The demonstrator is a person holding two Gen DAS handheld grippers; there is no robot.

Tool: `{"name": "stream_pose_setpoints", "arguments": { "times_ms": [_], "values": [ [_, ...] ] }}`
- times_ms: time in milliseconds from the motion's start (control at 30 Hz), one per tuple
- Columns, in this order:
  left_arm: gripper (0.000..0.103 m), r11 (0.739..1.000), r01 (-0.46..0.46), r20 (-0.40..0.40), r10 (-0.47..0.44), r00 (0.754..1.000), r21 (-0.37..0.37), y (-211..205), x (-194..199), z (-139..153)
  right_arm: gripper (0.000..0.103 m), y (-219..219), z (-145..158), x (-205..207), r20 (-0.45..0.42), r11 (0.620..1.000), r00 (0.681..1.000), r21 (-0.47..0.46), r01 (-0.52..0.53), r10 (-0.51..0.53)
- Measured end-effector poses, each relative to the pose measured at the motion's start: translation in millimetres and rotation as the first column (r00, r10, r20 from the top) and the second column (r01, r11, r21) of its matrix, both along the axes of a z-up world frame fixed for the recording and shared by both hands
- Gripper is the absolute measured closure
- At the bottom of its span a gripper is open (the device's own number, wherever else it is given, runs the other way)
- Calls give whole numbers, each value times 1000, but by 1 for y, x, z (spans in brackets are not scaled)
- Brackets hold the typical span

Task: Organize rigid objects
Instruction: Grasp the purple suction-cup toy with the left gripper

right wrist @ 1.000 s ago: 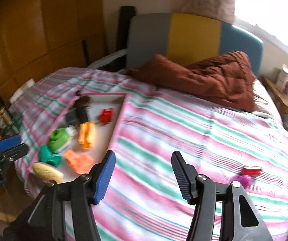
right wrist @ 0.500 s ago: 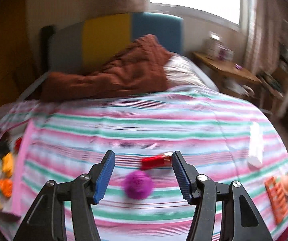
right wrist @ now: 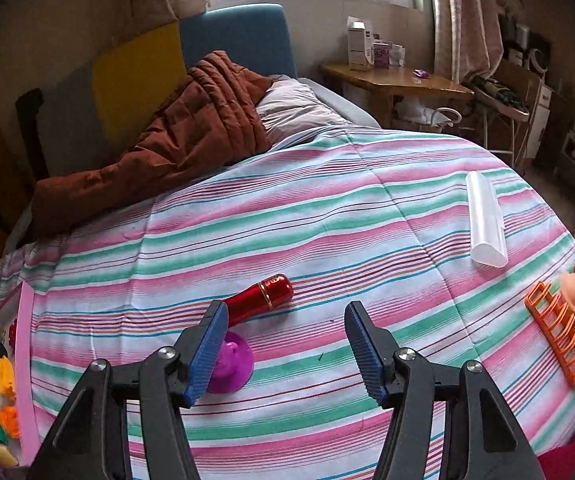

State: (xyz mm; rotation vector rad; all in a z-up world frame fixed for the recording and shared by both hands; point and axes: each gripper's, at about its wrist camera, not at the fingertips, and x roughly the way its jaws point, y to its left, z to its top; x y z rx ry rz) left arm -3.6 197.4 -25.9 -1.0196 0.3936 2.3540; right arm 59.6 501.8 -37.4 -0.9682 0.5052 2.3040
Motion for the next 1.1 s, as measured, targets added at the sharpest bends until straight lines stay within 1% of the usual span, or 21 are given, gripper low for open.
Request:
{"name": "stream_pose_setpoints", "arguments": {
  "times_ms": [233,467,600,733,767,833,867,933,1000,1100],
  "values": [
    [68,999,46,20,-46,999,-10,28,-2,-8,37,10,1,8,-31,998,998,-32,58,-59],
    [68,995,100,56,-99,993,-8,60,-5,-19,36,19,2,15,-57,992,992,-65,108,-112],
    [68,985,171,97,-170,981,-1,89,-3,-26,36,30,4,26,-89,982,981,-92,166,-174],
    [68,974,225,137,-225,965,10,118,-2,-35,36,44,5,41,-129,957,955,-151,248,-267],
    [68,971,238,155,-239,959,25,125,-3,-37,36,48,4,45,-134,949,947,-166,268,-291],
    [67,965,260,182,-263,948,42,139,-6,-41,36,52,3,47,-138,943,943,-186,276,-303],
    [64,961,272,195,-275,942,46,149,-7,-43,35,52,2,47,-137,941,943,-196,274,-303],
    [61,955,288,211,-297,931,71,163,-10,-45,35,51,2,45,-135,944,947,-199,263,-292],
    [61,956,286,206,-294,933,65,179,-13,-49,34,51,2,43,-136,946,949,-200,254,-283],
    [61,951,301,207,-308,928,66,200,-15,-54,33,52,0,43,-131,945,951,-212,249,-280]
  ]
}}
